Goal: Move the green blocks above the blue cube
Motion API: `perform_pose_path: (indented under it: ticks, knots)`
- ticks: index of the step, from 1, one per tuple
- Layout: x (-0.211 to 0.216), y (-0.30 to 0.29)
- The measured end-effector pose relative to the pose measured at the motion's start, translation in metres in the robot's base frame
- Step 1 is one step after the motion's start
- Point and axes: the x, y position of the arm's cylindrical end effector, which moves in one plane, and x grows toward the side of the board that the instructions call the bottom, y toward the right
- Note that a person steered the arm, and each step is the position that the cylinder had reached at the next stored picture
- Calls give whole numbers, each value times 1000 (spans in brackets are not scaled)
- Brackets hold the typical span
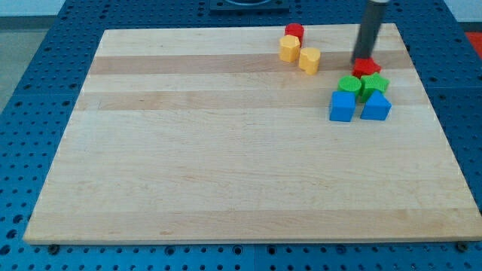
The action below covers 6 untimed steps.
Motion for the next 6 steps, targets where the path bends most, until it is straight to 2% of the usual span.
perform_pose_path:
  ticks: [1,2,3,4,5,6]
  knots:
    - [0,47]
    - [1,67]
    - [28,60]
    - [55,3]
    - [64,-41]
    - [65,-60]
